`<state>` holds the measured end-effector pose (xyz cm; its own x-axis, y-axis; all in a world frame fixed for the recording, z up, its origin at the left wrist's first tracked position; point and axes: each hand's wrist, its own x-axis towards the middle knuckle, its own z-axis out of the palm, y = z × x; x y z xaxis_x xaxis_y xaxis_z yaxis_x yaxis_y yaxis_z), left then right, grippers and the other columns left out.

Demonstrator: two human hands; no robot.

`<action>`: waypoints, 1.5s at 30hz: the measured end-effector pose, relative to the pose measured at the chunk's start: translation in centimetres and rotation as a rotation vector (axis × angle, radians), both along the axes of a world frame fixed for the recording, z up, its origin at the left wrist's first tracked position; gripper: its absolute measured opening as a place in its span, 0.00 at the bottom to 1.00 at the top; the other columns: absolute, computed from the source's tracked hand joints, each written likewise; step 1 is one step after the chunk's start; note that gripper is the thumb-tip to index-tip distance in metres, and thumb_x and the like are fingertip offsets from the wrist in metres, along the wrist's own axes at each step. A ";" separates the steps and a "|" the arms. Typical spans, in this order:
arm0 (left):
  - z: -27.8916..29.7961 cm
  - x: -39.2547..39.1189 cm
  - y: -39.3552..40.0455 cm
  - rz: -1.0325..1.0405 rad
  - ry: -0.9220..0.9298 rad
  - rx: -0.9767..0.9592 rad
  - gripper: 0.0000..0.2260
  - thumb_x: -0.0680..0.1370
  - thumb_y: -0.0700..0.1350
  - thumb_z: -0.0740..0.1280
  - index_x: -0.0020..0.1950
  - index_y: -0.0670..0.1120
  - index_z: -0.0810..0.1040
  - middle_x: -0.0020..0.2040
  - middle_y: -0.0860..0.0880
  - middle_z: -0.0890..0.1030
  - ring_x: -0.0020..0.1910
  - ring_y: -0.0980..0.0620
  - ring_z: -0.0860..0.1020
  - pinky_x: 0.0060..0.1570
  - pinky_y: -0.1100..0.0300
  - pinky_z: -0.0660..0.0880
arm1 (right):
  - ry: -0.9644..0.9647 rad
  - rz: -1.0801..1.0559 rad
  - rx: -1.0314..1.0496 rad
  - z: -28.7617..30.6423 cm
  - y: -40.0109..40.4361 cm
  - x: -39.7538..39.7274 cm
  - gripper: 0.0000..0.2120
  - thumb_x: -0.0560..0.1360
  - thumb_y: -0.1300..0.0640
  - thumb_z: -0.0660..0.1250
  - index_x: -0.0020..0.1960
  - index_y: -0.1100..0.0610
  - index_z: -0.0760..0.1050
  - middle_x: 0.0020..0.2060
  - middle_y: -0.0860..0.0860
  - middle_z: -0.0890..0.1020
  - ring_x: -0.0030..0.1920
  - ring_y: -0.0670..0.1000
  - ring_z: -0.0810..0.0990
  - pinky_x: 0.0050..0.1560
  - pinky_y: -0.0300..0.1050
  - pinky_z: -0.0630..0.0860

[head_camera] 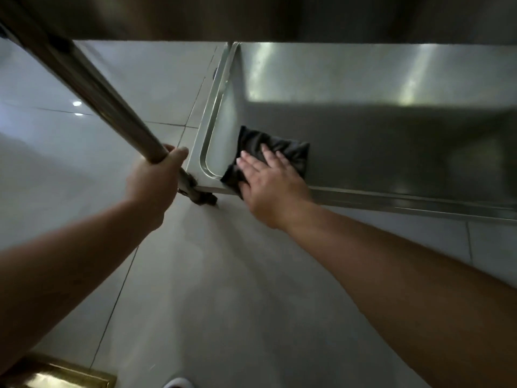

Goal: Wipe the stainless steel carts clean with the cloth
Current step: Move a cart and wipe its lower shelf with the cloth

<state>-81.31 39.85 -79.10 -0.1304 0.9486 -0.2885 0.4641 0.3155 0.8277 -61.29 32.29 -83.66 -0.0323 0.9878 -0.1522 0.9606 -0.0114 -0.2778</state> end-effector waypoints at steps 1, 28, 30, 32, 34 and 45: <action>-0.5 -0.2 -0.4 0.014 0.085 -0.085 0.22 0.71 0.63 0.75 0.59 0.54 0.79 0.59 0.47 0.81 0.59 0.43 0.80 0.63 0.46 0.78 | 0.010 0.033 -0.011 0.0 0.1 0.3 0.29 0.86 0.42 0.50 0.85 0.48 0.55 0.84 0.44 0.55 0.84 0.54 0.48 0.82 0.53 0.41; -3.6 22.7 -7.0 -0.704 0.502 0.318 0.23 0.81 0.58 0.58 0.76 0.57 0.65 0.77 0.46 0.66 0.76 0.37 0.67 0.75 0.36 0.65 | 0.040 0.018 -0.033 0.5 -10.4 17.7 0.27 0.87 0.41 0.48 0.85 0.45 0.56 0.84 0.41 0.56 0.85 0.51 0.46 0.83 0.50 0.42; -4.3 24.4 -7.1 -0.635 0.460 0.264 0.26 0.82 0.57 0.58 0.80 0.54 0.63 0.78 0.49 0.65 0.78 0.40 0.65 0.76 0.38 0.64 | 0.039 0.007 0.005 0.5 -12.2 19.9 0.27 0.86 0.42 0.51 0.84 0.46 0.60 0.83 0.42 0.60 0.84 0.52 0.50 0.83 0.50 0.45; -5.1 25.2 -7.6 -0.674 0.469 0.286 0.26 0.84 0.59 0.57 0.82 0.54 0.61 0.80 0.51 0.63 0.80 0.43 0.63 0.78 0.39 0.62 | 0.005 -0.059 0.071 0.4 -15.2 23.2 0.27 0.85 0.43 0.53 0.82 0.48 0.66 0.81 0.44 0.65 0.83 0.55 0.57 0.83 0.52 0.51; -5.7 25.3 -8.0 -0.724 0.536 0.314 0.27 0.85 0.61 0.56 0.83 0.54 0.58 0.82 0.51 0.61 0.81 0.43 0.61 0.80 0.39 0.59 | -0.034 -0.176 0.130 0.2 -18.8 27.4 0.28 0.82 0.45 0.54 0.79 0.52 0.71 0.79 0.47 0.70 0.81 0.57 0.63 0.80 0.55 0.59; -6.1 24.8 -8.6 -0.719 0.667 0.350 0.22 0.86 0.58 0.57 0.78 0.51 0.63 0.81 0.46 0.62 0.82 0.41 0.60 0.81 0.38 0.57 | -0.144 -1.139 -0.044 0.2 -26.9 45.1 0.32 0.80 0.48 0.49 0.81 0.58 0.65 0.82 0.53 0.63 0.81 0.65 0.58 0.82 0.58 0.53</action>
